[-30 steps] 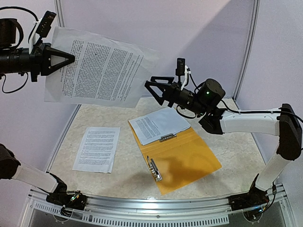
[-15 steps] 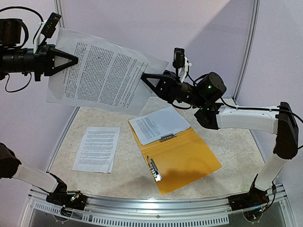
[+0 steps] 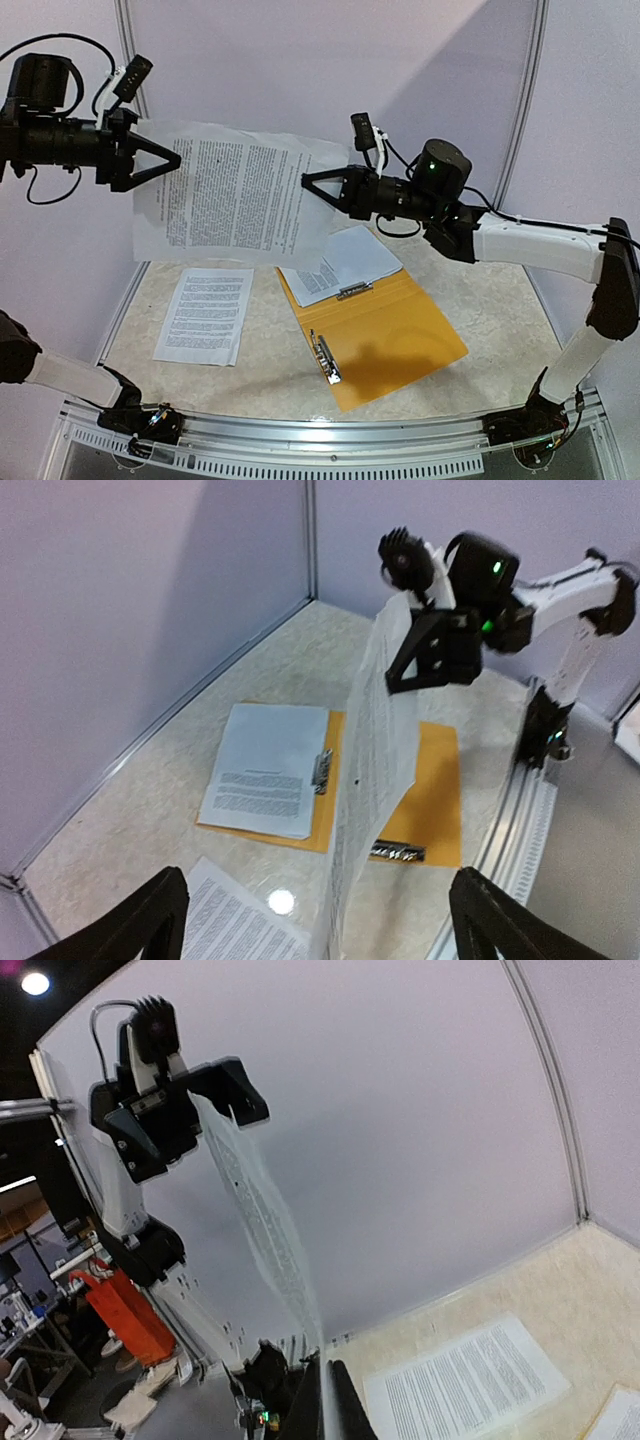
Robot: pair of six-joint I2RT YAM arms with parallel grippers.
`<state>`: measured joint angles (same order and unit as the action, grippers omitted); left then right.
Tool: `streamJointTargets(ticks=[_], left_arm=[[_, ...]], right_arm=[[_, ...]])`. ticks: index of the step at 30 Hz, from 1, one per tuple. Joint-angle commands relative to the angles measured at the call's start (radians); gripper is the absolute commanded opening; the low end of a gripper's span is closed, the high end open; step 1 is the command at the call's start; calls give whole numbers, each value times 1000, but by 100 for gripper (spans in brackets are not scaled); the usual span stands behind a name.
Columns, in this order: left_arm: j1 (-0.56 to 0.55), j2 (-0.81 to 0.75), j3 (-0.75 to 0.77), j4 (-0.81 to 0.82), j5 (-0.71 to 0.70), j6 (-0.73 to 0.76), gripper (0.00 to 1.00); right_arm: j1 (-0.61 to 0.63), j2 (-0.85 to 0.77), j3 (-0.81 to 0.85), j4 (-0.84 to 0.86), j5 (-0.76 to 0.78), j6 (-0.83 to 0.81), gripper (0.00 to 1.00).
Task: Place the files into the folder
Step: Pass from the left arm to the right, then place the file in the spring clip on the folder.
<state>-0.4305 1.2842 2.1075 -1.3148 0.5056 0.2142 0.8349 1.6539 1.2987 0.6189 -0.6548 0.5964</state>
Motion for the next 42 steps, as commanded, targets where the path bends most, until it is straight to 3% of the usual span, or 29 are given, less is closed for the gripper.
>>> streamJointTargets(ticks=[1, 4, 7, 14, 20, 26, 34, 42], left_arm=[[13, -26, -102, 47, -209, 18, 96], [12, -28, -200, 69, -295, 30, 96], [12, -25, -323, 113, -319, 47, 95], [-17, 50, -543, 193, -274, 53, 89], [-112, 156, -680, 300, -353, 82, 88], [-199, 294, -721, 394, -408, 80, 86], [-269, 449, -754, 467, -447, 73, 86], [-275, 547, -762, 498, -461, 66, 84]], right_arm=[[-58, -108, 127, -722, -77, -183, 0], [-106, -109, 215, -1145, -116, -296, 0], [-148, -135, 217, -1386, -117, -339, 0], [-201, -252, 182, -1712, 55, -385, 0], [-259, -264, 205, -1938, 224, -410, 0], [-271, -202, 202, -2036, 308, -447, 0], [-376, -96, 169, -1917, 221, -579, 0], [-420, 70, 203, -1909, 210, -777, 0]])
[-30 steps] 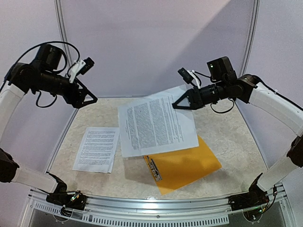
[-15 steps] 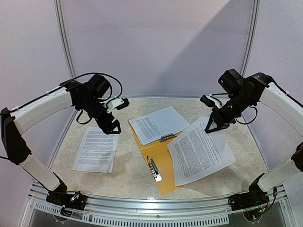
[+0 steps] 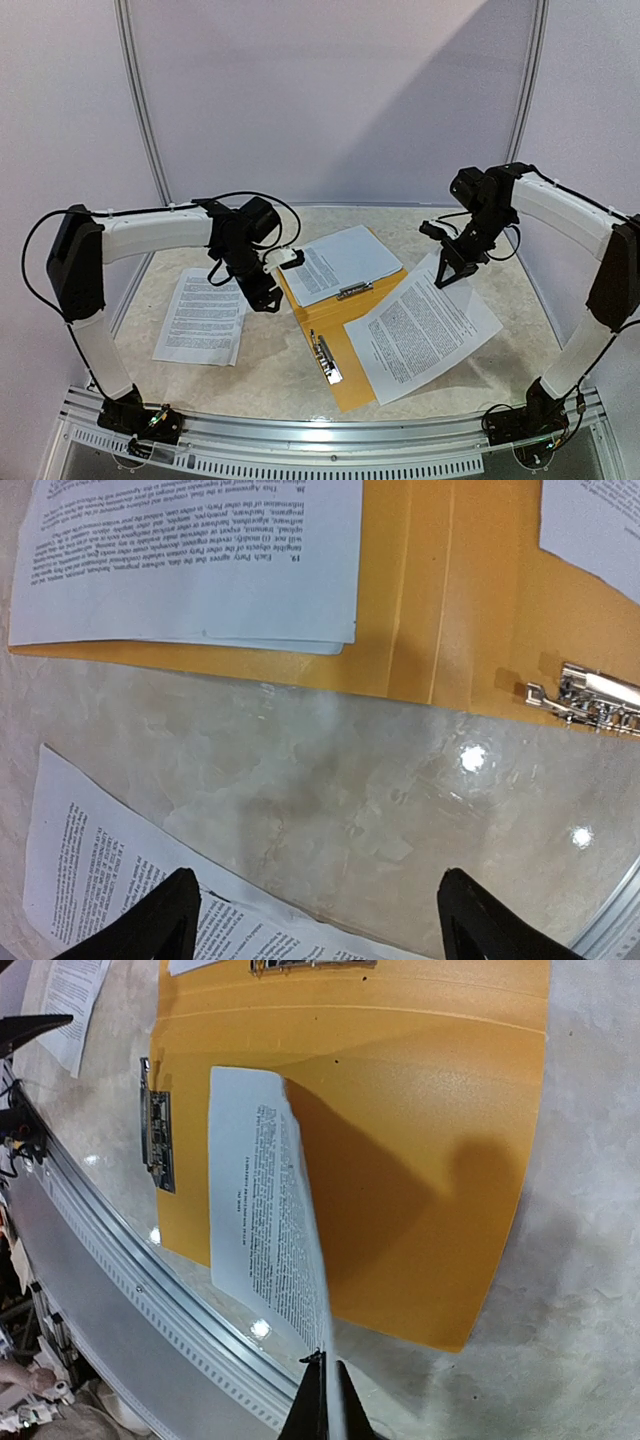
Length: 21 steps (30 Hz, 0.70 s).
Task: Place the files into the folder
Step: Place the file in the spring clip on the folder.
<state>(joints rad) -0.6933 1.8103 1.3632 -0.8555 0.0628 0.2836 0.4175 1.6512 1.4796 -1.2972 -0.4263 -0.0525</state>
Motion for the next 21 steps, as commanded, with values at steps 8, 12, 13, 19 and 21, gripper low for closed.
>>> streamJointTargets(ticks=[8, 12, 13, 19, 21], left_arm=[[-15, 47, -24, 55, -11, -18, 84], [-18, 80, -18, 52, 1, -29, 84], [-18, 86, -17, 52, 6, -32, 84], [-23, 103, -13, 51, 11, -34, 84], [-24, 105, -12, 51, 11, -32, 84]], right_arm=[[-20, 169, 34, 60, -88, -175, 0], [-48, 171, 34, 97, -162, -149, 0], [-54, 170, 33, 98, -182, -141, 0], [-77, 183, 32, 106, -214, -132, 0], [-77, 195, 29, 128, -245, -133, 0]])
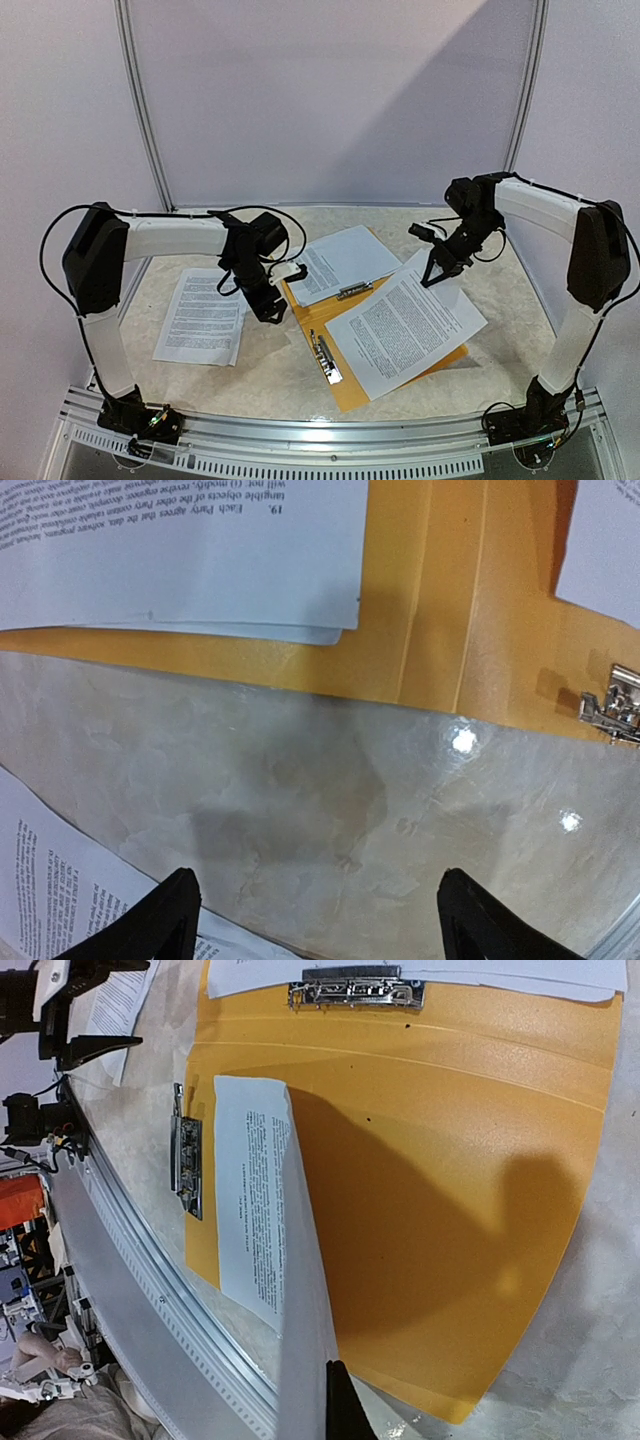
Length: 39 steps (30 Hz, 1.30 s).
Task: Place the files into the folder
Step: Place the file in the spring clip on the folder.
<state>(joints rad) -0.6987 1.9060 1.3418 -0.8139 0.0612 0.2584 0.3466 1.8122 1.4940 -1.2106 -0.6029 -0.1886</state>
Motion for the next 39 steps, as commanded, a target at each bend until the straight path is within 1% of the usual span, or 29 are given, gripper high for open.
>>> streamJointTargets(ticks=[1, 6, 18, 28, 39], left_arm=[[-19, 11, 11, 7, 11, -9, 84], [-22, 19, 19, 2, 4, -6, 84], [-31, 36, 25, -4, -1, -5, 84], [-36, 39, 33, -10, -8, -3, 84], [-38, 34, 30, -11, -11, 1, 84]], right_arm=[[-6, 49, 13, 53, -86, 5, 0], [-5, 92, -12, 89, -130, 0, 0], [-5, 108, -75, 123, -164, 8, 0], [-4, 94, -120, 160, -192, 43, 0], [-5, 131, -144, 221, -224, 130, 0]])
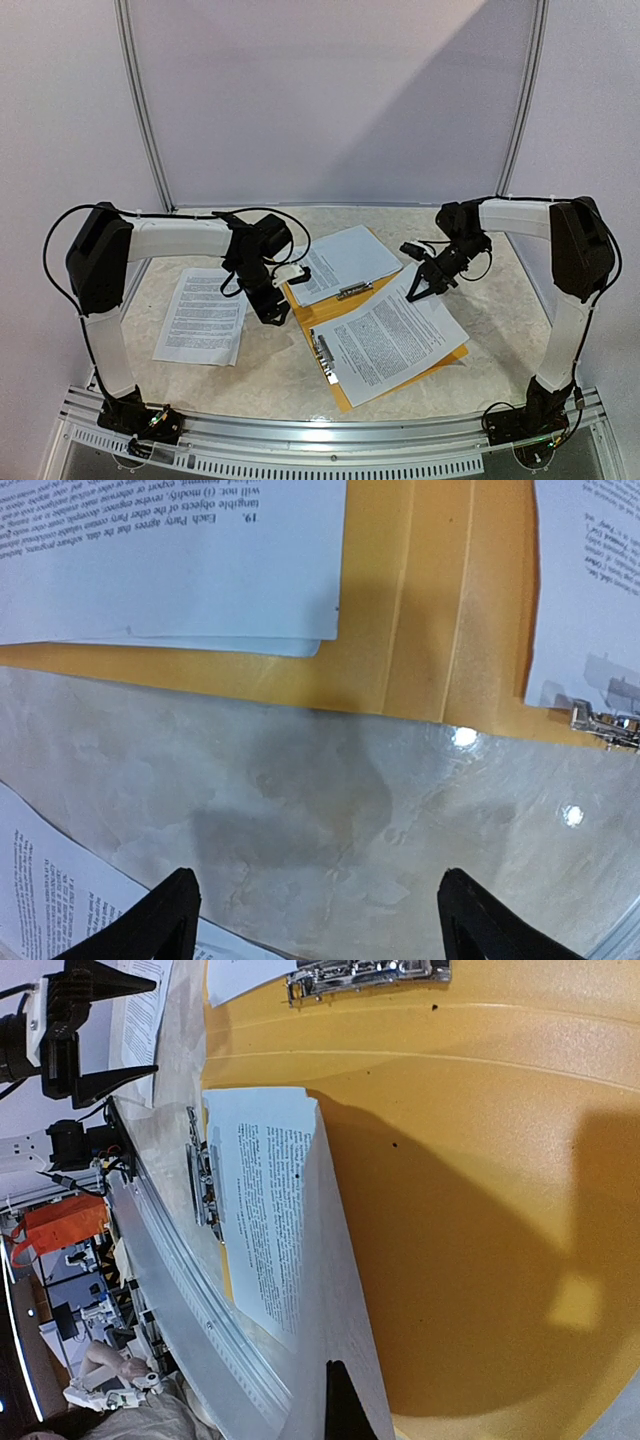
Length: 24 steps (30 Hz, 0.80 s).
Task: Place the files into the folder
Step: Place the file in the spring clip on the folder.
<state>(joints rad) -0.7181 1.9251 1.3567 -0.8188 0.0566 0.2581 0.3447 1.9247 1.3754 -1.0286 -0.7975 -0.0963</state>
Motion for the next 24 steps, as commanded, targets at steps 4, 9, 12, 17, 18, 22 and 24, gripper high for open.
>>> streamJointTargets(ticks=[4, 9, 12, 17, 18, 22, 24], left_arm=[[-18, 17, 13, -6, -6, 2, 84], [-18, 15, 12, -6, -6, 1, 84], [-18, 15, 12, -5, -3, 0, 84], [-19, 11, 9, -5, -1, 1, 84], [-19, 10, 7, -3, -2, 3, 84], [-19, 6, 2, -2, -2, 1, 84], [-20, 4, 2, -2, -1, 1, 84]], right_arm=[[-3, 17, -38, 45, -41, 57, 0], [-3, -8, -57, 41, -39, 74, 0], [-3, -20, -57, 55, -42, 91, 0], [-4, -20, -77, 93, -21, 175, 12], [-4, -22, -81, 101, -11, 183, 18], [-4, -23, -77, 114, 17, 205, 36], [-4, -24, -69, 112, 47, 214, 44]])
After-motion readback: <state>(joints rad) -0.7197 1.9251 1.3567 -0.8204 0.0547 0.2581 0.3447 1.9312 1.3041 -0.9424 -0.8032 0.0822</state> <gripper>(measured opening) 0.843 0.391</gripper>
